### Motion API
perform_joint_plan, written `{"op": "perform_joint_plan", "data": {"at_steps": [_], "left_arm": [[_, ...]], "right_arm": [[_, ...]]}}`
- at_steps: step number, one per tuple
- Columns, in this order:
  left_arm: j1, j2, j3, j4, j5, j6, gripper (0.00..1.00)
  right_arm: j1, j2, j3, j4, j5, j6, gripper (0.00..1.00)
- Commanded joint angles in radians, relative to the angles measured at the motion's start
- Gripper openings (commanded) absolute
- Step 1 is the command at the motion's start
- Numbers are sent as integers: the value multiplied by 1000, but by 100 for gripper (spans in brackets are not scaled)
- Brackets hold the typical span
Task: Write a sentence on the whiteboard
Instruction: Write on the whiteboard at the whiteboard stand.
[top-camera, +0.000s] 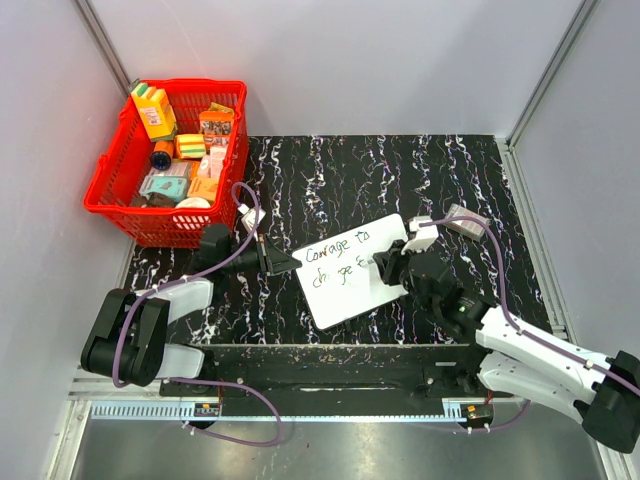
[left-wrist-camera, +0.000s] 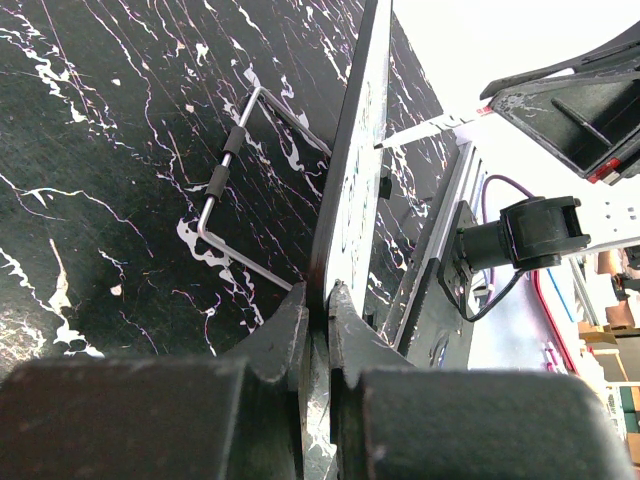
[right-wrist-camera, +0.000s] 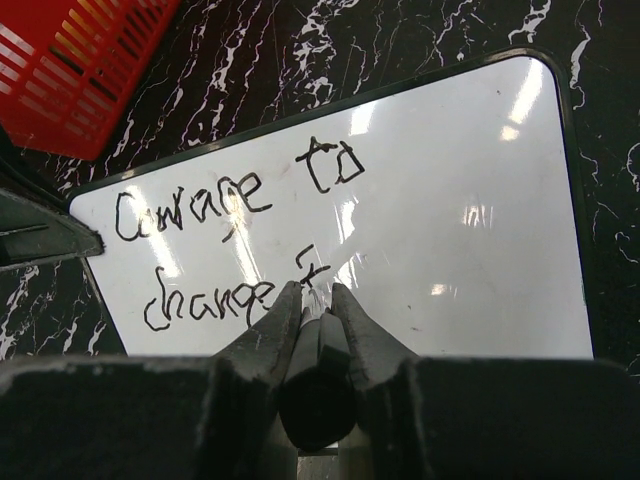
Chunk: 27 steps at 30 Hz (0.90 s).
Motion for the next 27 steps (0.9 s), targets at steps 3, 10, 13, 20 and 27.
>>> {"op": "perform_joint_plan", "data": {"at_steps": [3, 10, 13, 20, 27], "left_arm": [[4, 17, 7, 8, -112, 125, 0], [4, 17, 7, 7, -113, 125, 0], [4, 17, 7, 7, -113, 125, 0], [4, 15, 7, 7, -113, 125, 0], [4, 15, 7, 5, -112, 125, 0]], "right_arm": [[-6, -27, -14, -20, -16, 12, 0], [-6, -32, -14, -51, 7, 8, 0], [-8, -35, -8, -52, 23, 5, 0], [-8, -41, 18, -48, 58, -7, 0], [-8, -66, 49, -34, 72, -21, 0]]}}
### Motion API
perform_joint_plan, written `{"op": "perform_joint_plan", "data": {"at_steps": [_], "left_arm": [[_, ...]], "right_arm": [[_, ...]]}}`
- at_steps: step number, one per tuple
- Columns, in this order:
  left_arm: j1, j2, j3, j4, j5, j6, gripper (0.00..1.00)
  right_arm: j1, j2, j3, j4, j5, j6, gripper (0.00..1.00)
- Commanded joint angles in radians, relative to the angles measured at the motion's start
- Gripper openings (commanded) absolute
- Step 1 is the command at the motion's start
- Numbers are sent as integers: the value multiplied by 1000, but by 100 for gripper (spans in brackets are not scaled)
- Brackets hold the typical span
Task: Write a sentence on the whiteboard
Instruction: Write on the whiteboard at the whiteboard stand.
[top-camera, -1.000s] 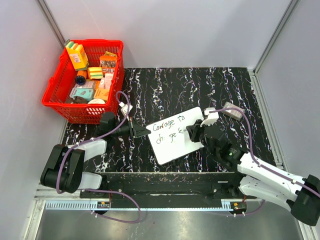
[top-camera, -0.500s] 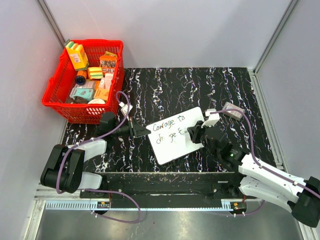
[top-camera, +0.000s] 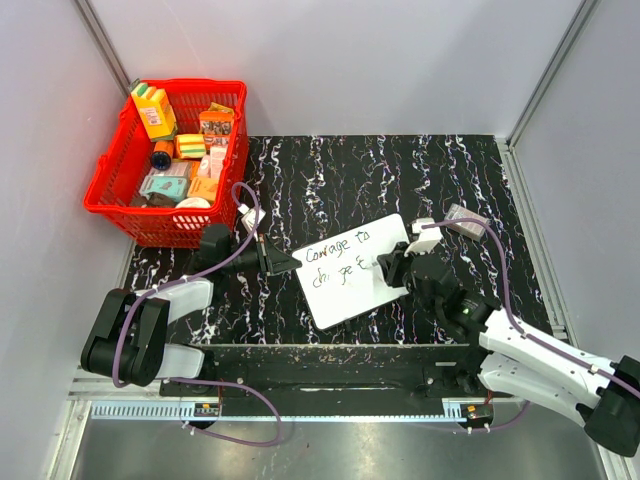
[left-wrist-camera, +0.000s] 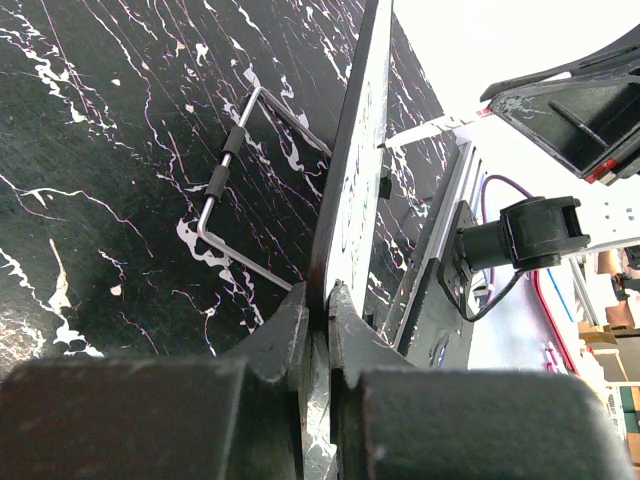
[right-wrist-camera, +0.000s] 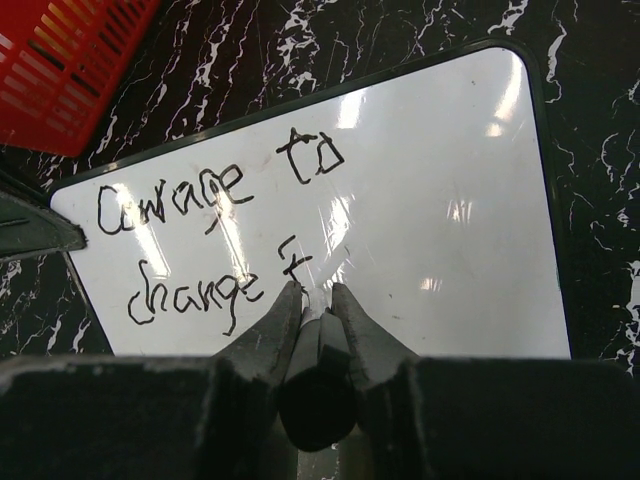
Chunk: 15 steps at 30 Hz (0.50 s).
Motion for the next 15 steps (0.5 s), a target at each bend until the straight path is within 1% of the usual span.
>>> {"op": "perform_joint_plan", "data": {"at_steps": [1, 2, 3, 7, 15], "left_arm": [[4, 14, 9, 4, -113, 125, 0], [4, 15, 9, 5, -113, 125, 0], [4, 15, 9, 5, -112, 126, 0], [4, 15, 7, 5, -113, 126, 0], [4, 17, 9, 5, -110, 126, 0]], "right_arm": [[-8, -34, 59, 17, 58, -26, 0], [-6, -45, 60, 15, 59, -29, 0], [-6, -47, 63, 49, 70, -31, 0], [-8, -38, 85, 61, 96, -54, 0], [-12, 41, 128, 103, 99, -89, 0]]}}
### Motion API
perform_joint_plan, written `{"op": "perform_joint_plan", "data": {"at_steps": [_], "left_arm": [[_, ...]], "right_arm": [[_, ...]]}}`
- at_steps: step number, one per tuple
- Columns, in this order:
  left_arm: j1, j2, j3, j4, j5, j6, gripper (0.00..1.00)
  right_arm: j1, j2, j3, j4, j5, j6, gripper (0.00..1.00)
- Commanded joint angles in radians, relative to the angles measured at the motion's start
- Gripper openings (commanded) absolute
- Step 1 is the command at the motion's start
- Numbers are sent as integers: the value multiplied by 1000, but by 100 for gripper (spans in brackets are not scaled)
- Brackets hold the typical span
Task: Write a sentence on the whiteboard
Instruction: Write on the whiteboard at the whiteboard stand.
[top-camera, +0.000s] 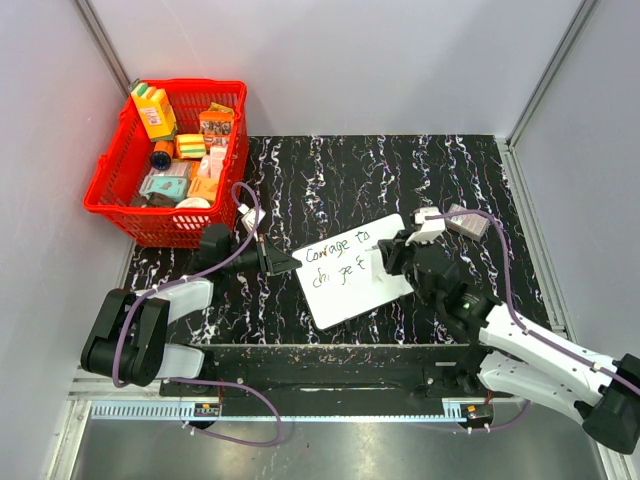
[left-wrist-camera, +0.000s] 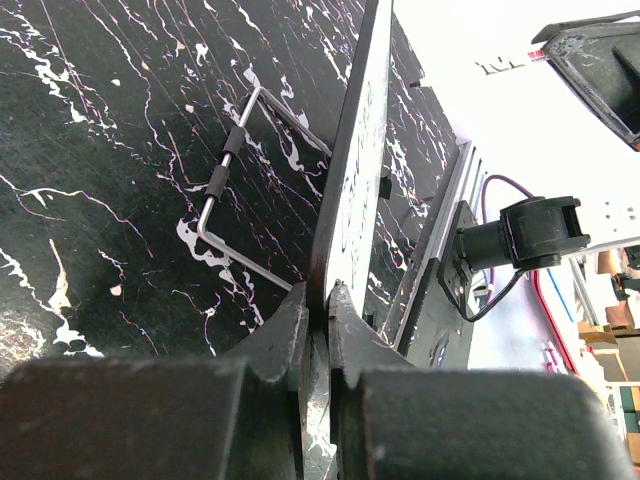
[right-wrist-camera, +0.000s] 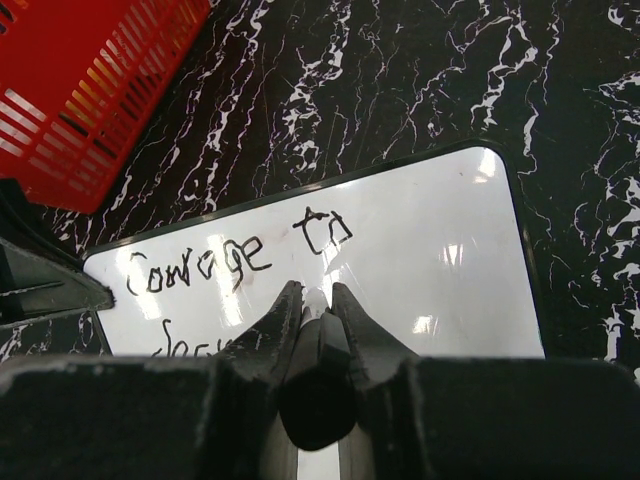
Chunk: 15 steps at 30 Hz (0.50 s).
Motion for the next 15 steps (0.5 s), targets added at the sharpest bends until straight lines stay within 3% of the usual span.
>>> {"op": "perform_joint_plan", "data": {"at_steps": [1, 15], "left_arm": [[4, 17, 9, 5, -112, 126, 0], [4, 15, 7, 5, -110, 125, 0]], "right_arm": [[-14, 37, 59, 63, 32, -38, 0], [-24, 68, 16, 77, 12, -14, 0]]}}
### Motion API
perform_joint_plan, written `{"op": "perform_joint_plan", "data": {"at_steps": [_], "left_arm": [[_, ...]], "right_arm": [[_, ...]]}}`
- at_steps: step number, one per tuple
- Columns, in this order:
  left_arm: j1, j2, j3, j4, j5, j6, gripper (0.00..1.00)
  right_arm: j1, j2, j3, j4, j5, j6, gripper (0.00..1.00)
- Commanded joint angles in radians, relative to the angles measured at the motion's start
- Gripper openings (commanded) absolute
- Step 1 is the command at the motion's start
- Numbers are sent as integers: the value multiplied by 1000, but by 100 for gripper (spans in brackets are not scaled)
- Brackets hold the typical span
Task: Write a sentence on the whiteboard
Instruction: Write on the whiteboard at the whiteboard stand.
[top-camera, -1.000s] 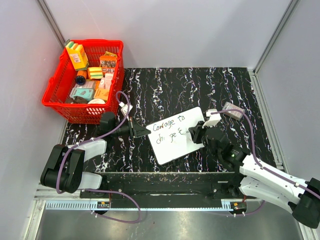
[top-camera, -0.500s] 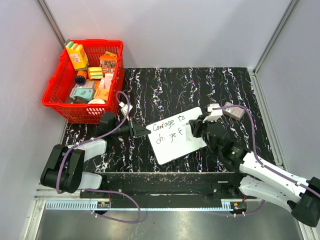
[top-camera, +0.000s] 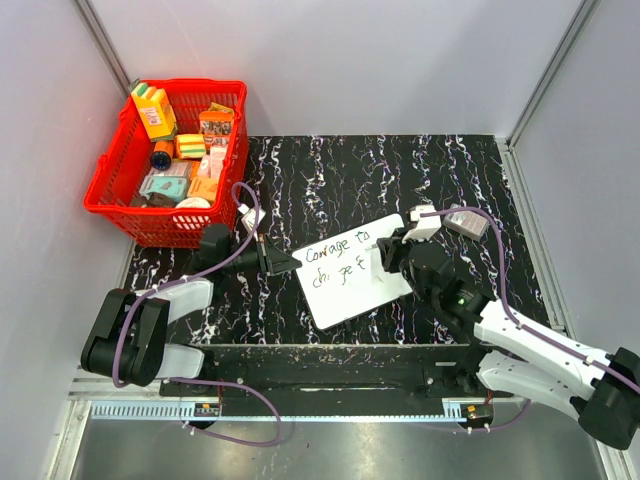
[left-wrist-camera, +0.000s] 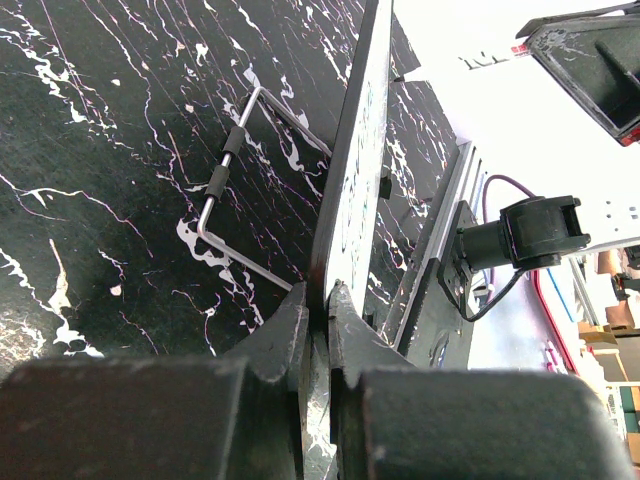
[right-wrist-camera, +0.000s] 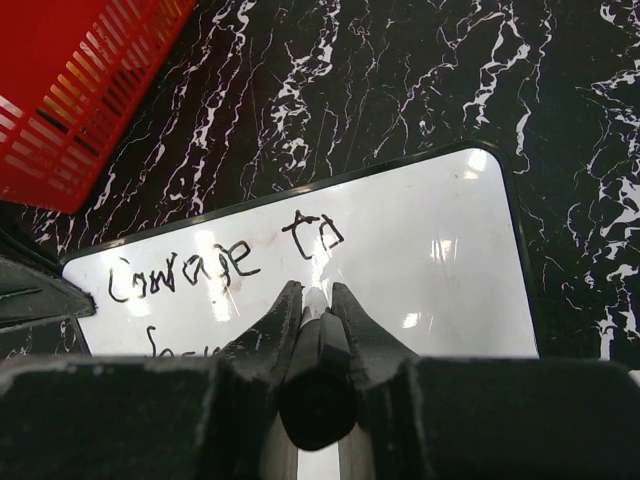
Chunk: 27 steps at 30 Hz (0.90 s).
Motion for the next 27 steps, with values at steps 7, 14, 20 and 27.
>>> {"op": "perform_joint_plan", "data": {"at_steps": [7, 14, 20, 27], "left_arm": [[4, 17, 7, 5, -110, 126, 0], [4, 15, 7, 5, -110, 125, 0], [4, 15, 7, 5, -112, 126, 0], [4, 15, 9, 5, -112, 125, 0]], "right_arm": [[-12, 9, -27, 45, -6, 29, 0], [-12, 15, -38, 22, -29, 44, 0], [-13, -9, -56, -7, -40, 56, 0], [-12, -34, -69, -36, -54, 67, 0]]}}
